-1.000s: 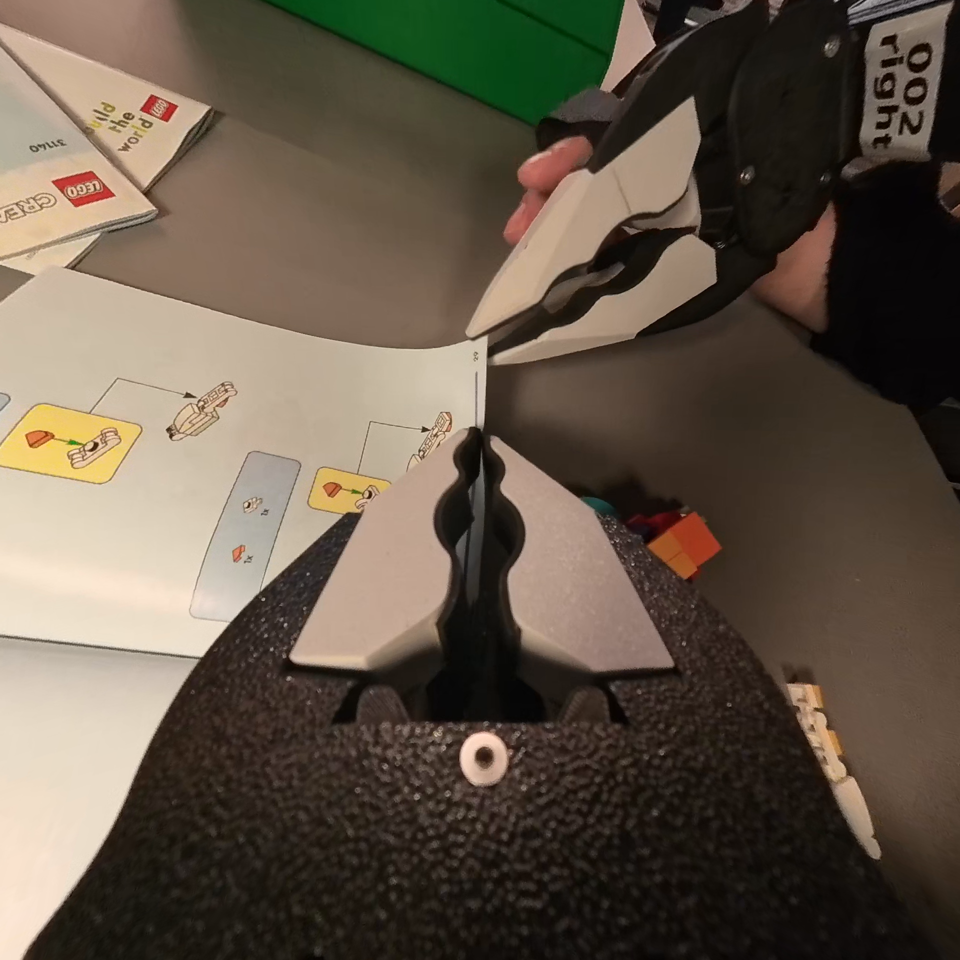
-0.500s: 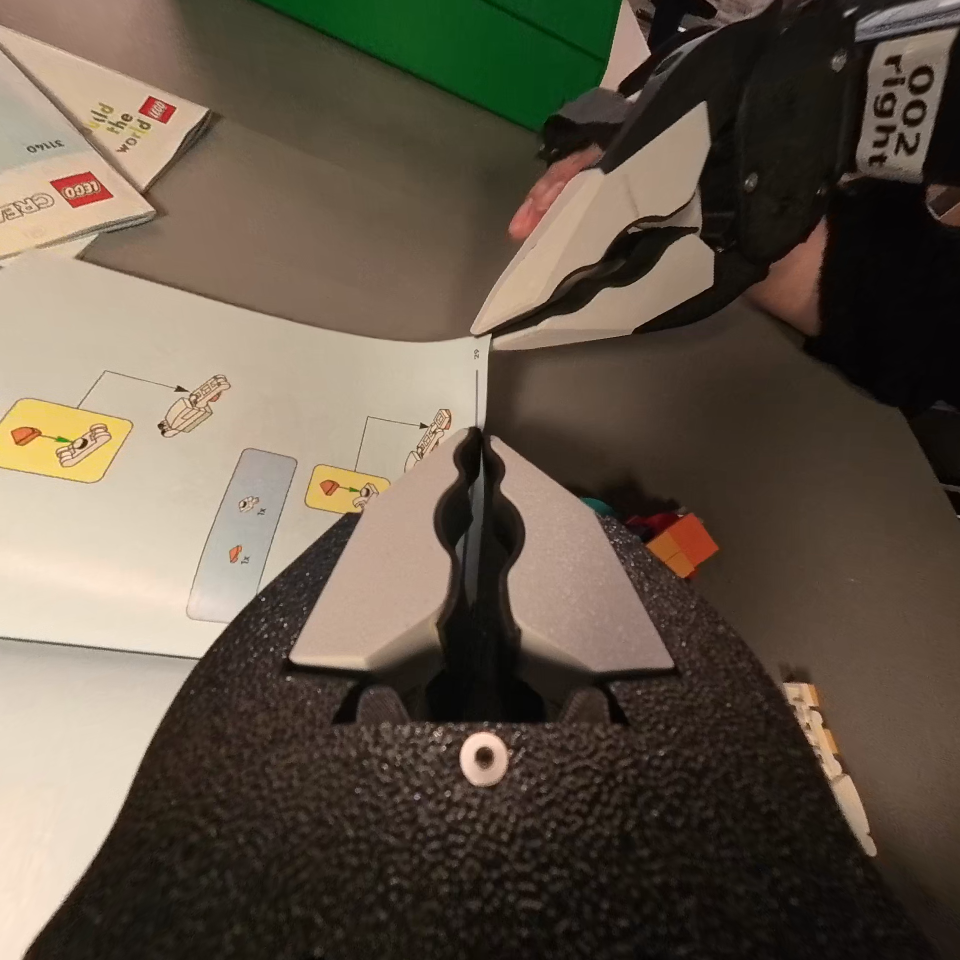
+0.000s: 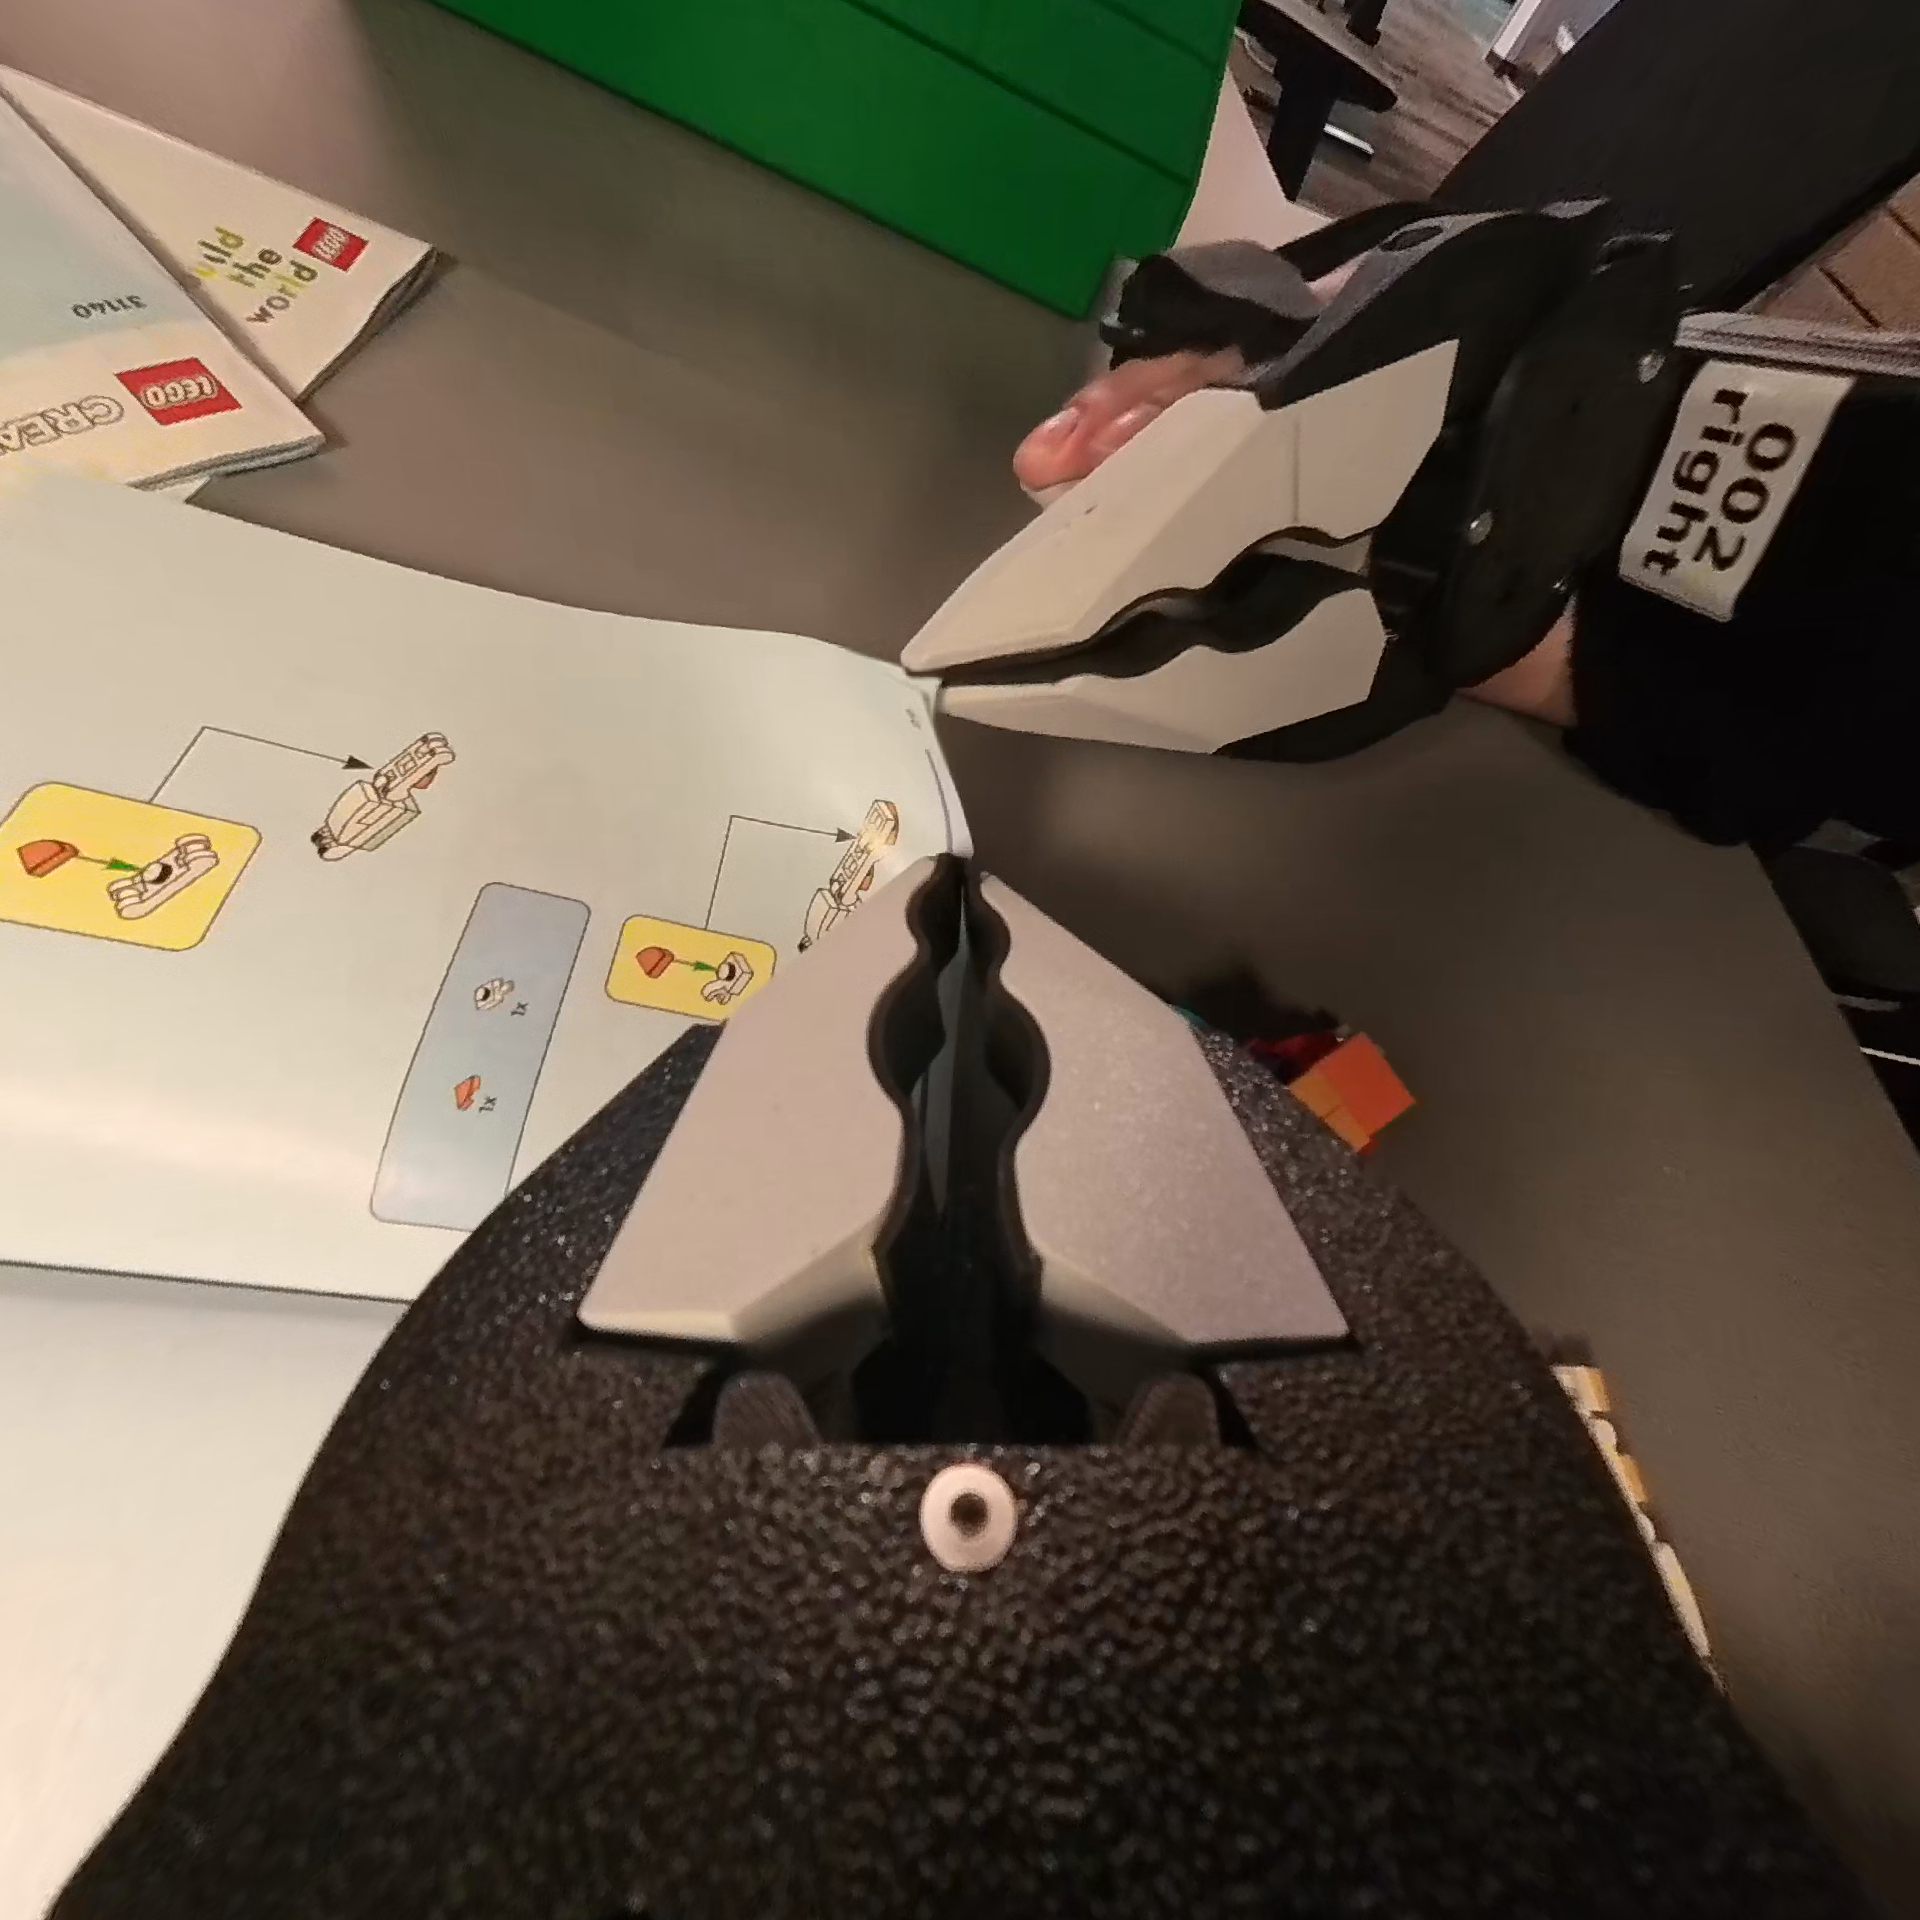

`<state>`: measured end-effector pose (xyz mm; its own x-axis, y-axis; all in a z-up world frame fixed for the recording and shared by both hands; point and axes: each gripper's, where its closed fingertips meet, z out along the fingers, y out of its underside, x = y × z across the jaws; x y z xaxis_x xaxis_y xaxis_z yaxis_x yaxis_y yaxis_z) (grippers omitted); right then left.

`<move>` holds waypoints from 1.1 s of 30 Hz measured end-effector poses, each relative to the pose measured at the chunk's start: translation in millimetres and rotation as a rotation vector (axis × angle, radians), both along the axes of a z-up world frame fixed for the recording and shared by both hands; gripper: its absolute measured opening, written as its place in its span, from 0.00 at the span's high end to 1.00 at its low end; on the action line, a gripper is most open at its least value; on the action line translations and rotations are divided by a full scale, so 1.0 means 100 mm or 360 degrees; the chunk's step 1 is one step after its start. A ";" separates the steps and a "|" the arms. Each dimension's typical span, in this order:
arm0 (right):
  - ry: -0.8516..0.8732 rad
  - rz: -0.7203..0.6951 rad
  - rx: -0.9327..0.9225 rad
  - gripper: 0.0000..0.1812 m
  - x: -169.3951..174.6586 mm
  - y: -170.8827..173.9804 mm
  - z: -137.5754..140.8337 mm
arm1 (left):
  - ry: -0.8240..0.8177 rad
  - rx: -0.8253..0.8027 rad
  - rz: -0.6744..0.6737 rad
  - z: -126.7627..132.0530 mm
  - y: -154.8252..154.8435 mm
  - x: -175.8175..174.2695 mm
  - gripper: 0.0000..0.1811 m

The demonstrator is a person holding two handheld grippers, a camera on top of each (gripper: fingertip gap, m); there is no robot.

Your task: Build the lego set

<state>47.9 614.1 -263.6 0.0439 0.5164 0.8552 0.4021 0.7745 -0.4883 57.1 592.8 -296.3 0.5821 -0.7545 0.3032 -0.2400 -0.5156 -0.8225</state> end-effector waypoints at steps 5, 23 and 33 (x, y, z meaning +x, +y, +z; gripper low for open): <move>-0.0010 0.0005 0.0002 1.00 0.00 0.00 -0.01 | 0.0008 -0.0004 -0.0004 -0.01 0.00 0.00 1.00; -0.0034 0.0081 0.0004 1.00 0.03 -0.06 0.00 | -0.0404 0.0149 0.0189 0.46 0.16 -0.01 0.91; -0.0045 0.0112 0.0015 1.00 0.03 -0.09 0.00 | -0.0350 0.0066 0.0163 0.36 0.14 0.04 1.00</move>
